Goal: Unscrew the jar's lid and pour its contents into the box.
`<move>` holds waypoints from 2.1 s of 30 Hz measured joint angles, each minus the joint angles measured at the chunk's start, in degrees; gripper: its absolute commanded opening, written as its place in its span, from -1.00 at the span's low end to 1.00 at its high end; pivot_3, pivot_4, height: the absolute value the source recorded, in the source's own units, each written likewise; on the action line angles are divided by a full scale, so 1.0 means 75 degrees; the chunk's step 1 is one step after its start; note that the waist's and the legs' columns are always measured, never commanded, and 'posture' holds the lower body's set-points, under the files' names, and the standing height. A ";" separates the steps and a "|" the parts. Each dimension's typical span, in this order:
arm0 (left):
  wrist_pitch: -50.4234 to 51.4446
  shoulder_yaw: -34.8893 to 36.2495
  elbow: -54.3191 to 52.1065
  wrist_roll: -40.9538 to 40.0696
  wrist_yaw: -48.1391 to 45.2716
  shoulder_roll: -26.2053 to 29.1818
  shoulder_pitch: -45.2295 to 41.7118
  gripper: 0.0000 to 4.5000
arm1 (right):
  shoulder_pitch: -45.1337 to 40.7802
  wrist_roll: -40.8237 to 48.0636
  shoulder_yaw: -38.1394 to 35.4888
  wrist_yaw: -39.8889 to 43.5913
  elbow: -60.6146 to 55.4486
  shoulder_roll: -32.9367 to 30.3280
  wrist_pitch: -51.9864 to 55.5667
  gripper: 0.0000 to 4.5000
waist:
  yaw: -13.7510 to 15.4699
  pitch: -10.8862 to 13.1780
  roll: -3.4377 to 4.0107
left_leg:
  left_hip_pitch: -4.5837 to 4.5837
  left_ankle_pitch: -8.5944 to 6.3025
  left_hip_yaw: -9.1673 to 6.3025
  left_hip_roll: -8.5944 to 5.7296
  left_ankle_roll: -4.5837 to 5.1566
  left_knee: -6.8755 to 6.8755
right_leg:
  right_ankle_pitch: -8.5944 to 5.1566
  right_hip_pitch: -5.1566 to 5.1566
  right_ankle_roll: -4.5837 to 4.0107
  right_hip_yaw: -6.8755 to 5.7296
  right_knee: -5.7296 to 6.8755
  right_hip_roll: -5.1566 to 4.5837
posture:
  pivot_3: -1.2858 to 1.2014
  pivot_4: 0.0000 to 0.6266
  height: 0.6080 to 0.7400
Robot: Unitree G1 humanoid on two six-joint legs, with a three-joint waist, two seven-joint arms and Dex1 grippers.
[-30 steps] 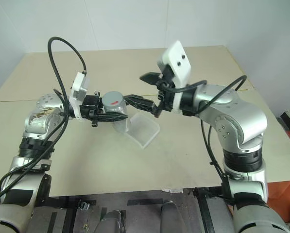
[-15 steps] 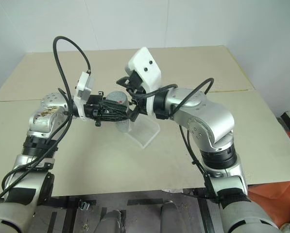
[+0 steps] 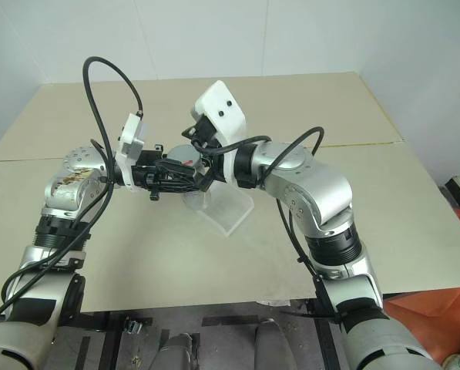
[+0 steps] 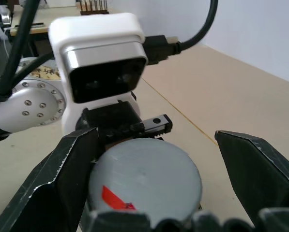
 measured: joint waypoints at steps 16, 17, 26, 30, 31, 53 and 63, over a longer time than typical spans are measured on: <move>0.0021 0.0107 0.0050 0.0017 0.0221 0.0209 0.0018 -0.10 | 0.0436 0.0445 -0.0361 0.0484 -0.0283 -0.1164 -0.0149 1.00 | 0.0001 0.0000 0.0000 | -0.0001 0.0000 0.0000 0.0000 0.0001 0.0000 | 0.0000 0.0001 0.0000 0.0000 -0.0002 0.0000 | 0.03 -0.52 1.00; 0.0020 0.0148 0.0068 0.0015 0.0215 0.0247 0.0018 -0.10 | 0.0477 0.0446 -0.0528 0.0461 -0.0276 -0.1273 -0.0149 1.00 | 0.0007 0.0000 -0.0001 | -0.0004 0.0000 0.0000 0.0000 0.0001 0.0000 | 0.0000 0.0001 0.0000 0.0000 -0.0004 0.0000 | 0.03 -0.52 1.00; 0.0005 0.0129 0.0006 -0.0006 -0.0088 0.0158 0.0024 -0.10 | 0.0755 0.0277 -0.1244 0.0002 -0.0090 -0.1559 -0.0084 1.00 | -0.0011 0.0000 0.0000 | -0.0001 -0.0001 0.0002 0.0000 0.0001 -0.0001 | 0.0000 0.0000 0.0000 0.0001 -0.0001 0.0001 | 0.03 -0.52 1.00; -0.0001 0.0130 0.0016 0.0007 -0.0086 0.0139 0.0023 -0.10 | 0.0987 0.0550 -0.1250 0.0162 -0.0523 -0.1785 0.0142 1.00 | 0.0012 0.0000 -0.0001 | -0.0007 -0.0001 0.0002 0.0000 0.0001 0.0000 | 0.0000 0.0001 0.0000 0.0000 -0.0006 -0.0001 | 0.03 -0.52 1.00; -0.0007 0.0130 0.0022 0.0008 -0.0085 0.0123 0.0023 -0.10 | 0.0993 0.0733 -0.1265 0.0229 -0.0714 -0.1809 0.0265 1.00 | 0.0011 0.0000 -0.0001 | -0.0007 -0.0001 0.0001 0.0000 0.0001 0.0000 | 0.0000 0.0000 0.0000 0.0000 -0.0006 0.0000 | 0.03 -0.52 1.00; -0.0161 0.0120 0.0264 0.0027 -0.0085 -0.0107 -0.0119 -0.10 | -0.0109 0.0367 -0.0135 -0.0540 -0.0504 -0.0027 0.0367 1.00 | 0.0001 0.0000 0.0000 | -0.0002 0.0000 -0.0001 0.0000 0.0000 0.0000 | 0.0000 -0.0001 0.0000 0.0000 -0.0001 0.0001 | 0.03 -0.52 1.00; -0.0156 0.0121 0.0207 0.0027 -0.0057 -0.0048 -0.0101 -0.10 | -0.0038 0.0170 -0.0116 -0.0465 -0.0287 -0.0043 0.0346 1.00 | 0.0002 0.0000 0.0000 | -0.0002 0.0000 -0.0001 0.0000 0.0000 0.0000 | 0.0000 -0.0001 0.0000 0.0000 -0.0001 0.0001 | 0.03 -0.52 1.00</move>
